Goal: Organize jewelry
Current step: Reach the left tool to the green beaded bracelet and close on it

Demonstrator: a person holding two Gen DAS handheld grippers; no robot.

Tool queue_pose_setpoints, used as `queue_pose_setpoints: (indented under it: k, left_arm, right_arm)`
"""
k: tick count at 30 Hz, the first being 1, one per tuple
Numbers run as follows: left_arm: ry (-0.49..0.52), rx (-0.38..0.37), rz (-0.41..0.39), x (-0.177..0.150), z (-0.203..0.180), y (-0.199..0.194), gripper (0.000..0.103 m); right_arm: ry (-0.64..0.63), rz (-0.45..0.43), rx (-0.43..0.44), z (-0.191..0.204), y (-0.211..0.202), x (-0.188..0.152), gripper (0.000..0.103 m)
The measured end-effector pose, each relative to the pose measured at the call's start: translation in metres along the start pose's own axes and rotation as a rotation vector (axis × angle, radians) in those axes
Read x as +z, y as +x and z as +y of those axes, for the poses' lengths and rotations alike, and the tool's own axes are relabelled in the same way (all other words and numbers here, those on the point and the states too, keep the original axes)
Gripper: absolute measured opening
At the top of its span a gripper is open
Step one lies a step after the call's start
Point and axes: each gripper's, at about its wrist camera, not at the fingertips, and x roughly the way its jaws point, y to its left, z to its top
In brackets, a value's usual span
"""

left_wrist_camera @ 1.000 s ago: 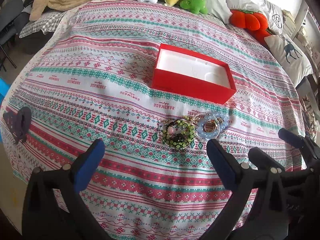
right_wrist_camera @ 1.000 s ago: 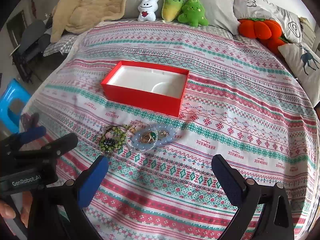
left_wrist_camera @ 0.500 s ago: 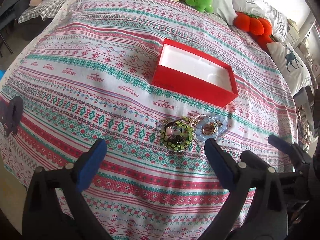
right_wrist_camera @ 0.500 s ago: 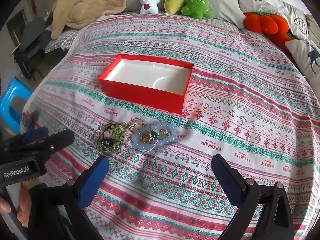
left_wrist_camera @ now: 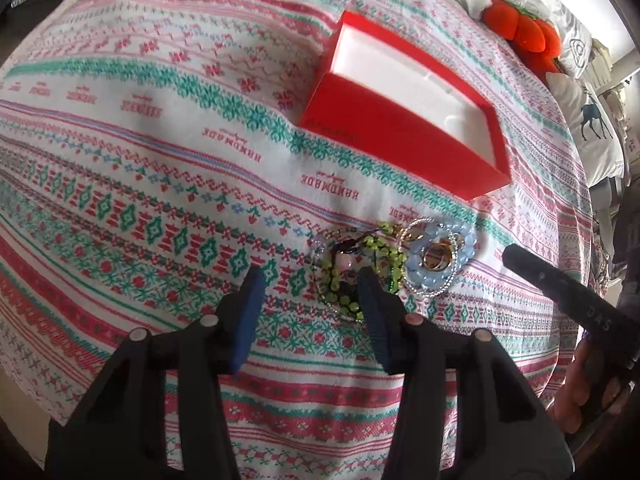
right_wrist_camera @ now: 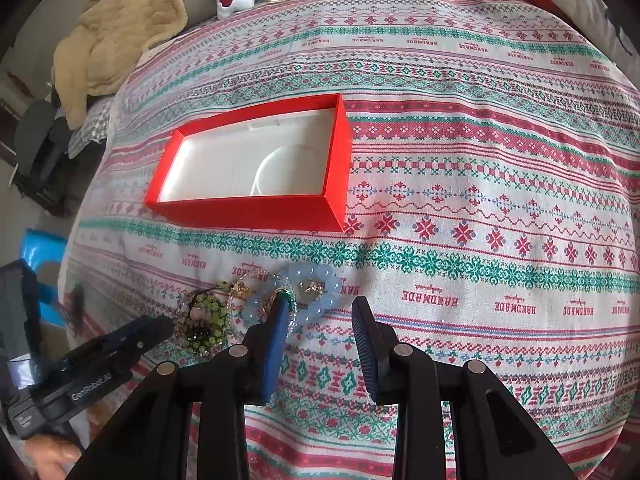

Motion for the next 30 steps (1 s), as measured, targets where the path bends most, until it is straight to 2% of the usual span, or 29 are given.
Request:
queue_pose_setpoints:
  k: [3, 4, 6, 8, 16, 20, 27, 30]
  left_arm:
    - [-0.024, -0.005, 0.027, 0.001, 0.002, 0.008, 0.046]
    - [-0.019, 0.001, 0.029, 0.002, 0.001, 0.009, 0.041]
    - [-0.001, 0.031, 0.038, 0.003, -0.003, 0.012, 0.028]
    - [0.006, 0.051, 0.045, 0.003, -0.005, 0.015, 0.004]
    - [0.063, 0.055, 0.021, 0.006, -0.023, 0.015, 0.004]
    - [0.153, 0.135, -0.05, 0.006, -0.03, -0.003, 0.004]
    - [0.215, 0.165, -0.134, 0.015, -0.031, -0.025, 0.004]
    - [0.206, 0.158, -0.125, 0.021, -0.025, -0.024, 0.004]
  right_arm:
    - [-0.004, 0.002, -0.017, 0.0, 0.003, 0.004, 0.033]
    - [-0.008, 0.003, -0.024, 0.0, 0.004, 0.005, 0.033]
    - [-0.02, -0.001, -0.04, 0.0, 0.005, 0.006, 0.033]
    - [-0.02, -0.002, -0.044, 0.0, 0.006, 0.007, 0.033]
    - [-0.027, -0.006, -0.038, 0.003, 0.004, 0.005, 0.033]
    - [-0.032, 0.0, -0.033, 0.005, 0.005, 0.005, 0.033]
    - [-0.039, 0.042, 0.009, 0.007, 0.017, 0.005, 0.033]
    - [-0.044, 0.048, 0.027, 0.009, 0.023, 0.007, 0.022]
